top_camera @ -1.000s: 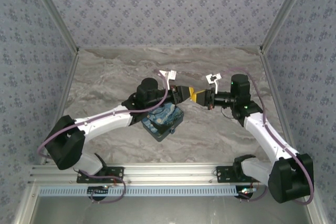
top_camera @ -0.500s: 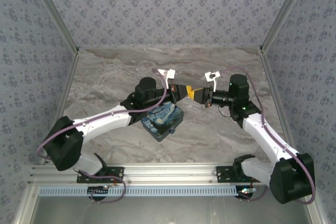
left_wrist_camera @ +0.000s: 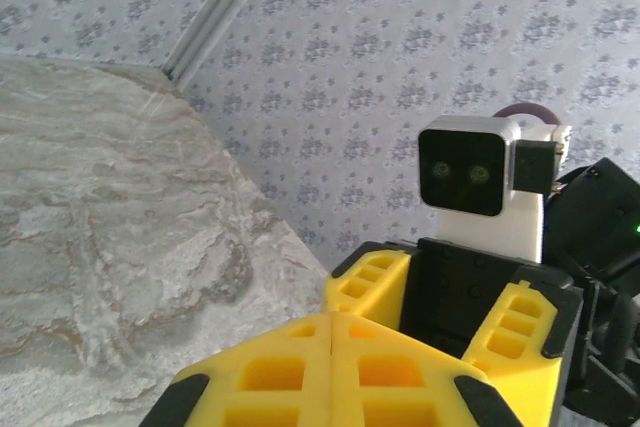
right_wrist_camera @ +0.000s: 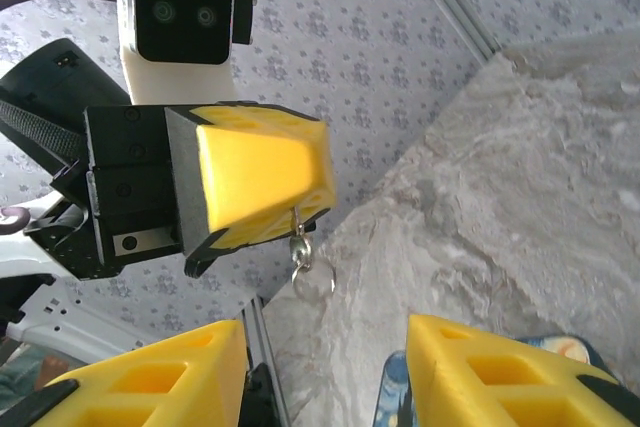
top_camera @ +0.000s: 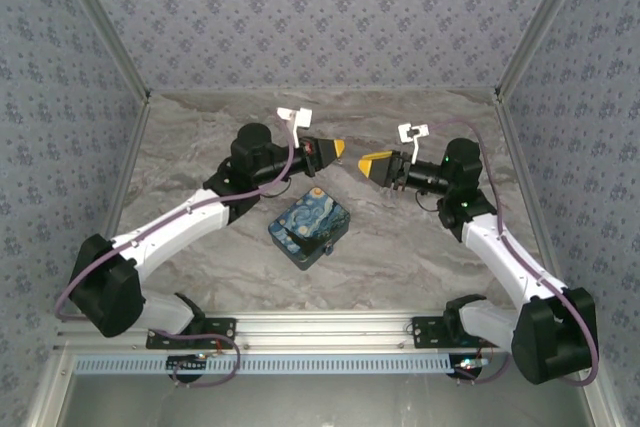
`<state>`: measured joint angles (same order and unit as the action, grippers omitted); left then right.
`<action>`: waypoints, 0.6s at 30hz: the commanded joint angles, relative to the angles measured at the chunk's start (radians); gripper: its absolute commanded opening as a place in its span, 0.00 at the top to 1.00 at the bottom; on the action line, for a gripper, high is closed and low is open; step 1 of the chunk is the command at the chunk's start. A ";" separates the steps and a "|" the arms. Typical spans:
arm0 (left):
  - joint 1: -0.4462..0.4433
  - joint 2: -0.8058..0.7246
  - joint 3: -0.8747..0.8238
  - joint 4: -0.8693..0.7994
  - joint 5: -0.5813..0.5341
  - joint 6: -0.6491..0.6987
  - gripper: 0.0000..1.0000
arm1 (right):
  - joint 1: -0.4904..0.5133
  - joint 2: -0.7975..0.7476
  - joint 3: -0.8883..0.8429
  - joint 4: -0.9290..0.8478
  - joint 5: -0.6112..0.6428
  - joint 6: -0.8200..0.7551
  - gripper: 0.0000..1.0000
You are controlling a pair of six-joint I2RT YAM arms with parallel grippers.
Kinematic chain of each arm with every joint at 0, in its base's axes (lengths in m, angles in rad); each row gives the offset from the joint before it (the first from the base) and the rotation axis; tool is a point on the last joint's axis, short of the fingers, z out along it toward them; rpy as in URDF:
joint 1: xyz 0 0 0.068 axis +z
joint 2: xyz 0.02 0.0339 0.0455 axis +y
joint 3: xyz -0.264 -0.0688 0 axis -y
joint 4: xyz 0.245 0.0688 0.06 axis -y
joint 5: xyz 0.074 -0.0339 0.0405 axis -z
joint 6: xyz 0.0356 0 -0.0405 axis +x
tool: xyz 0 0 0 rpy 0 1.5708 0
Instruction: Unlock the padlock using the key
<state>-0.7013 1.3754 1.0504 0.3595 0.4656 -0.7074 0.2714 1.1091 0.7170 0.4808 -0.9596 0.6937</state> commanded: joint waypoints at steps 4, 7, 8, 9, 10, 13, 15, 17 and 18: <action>0.008 -0.018 0.078 -0.022 0.082 0.040 1.00 | 0.047 0.021 -0.023 0.254 0.098 0.115 0.50; 0.007 -0.026 0.060 -0.005 0.076 0.022 1.00 | 0.059 0.047 -0.019 0.316 0.097 0.153 0.50; 0.007 -0.026 0.051 0.006 0.076 0.012 1.00 | 0.063 0.051 -0.016 0.319 0.097 0.154 0.50; 0.007 -0.026 0.041 0.022 0.076 0.001 1.00 | 0.067 0.054 -0.014 0.317 0.099 0.152 0.50; 0.007 -0.026 0.033 0.031 0.076 -0.009 1.00 | 0.073 0.057 -0.013 0.315 0.098 0.151 0.50; 0.007 -0.022 0.025 0.038 0.072 -0.021 1.00 | 0.087 0.064 -0.017 0.311 0.102 0.147 0.50; 0.007 -0.017 0.024 0.040 0.070 -0.021 1.00 | 0.093 0.070 -0.018 0.306 0.105 0.147 0.50; 0.006 -0.013 0.024 0.042 0.068 -0.021 1.00 | 0.100 0.078 -0.019 0.305 0.105 0.146 0.51; 0.007 -0.010 0.024 0.046 0.066 -0.022 1.00 | 0.102 0.085 -0.018 0.303 0.104 0.147 0.51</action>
<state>-0.7002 1.3727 1.0760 0.3580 0.5129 -0.7200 0.3649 1.1816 0.7036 0.7502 -0.8669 0.8276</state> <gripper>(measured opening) 0.041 0.491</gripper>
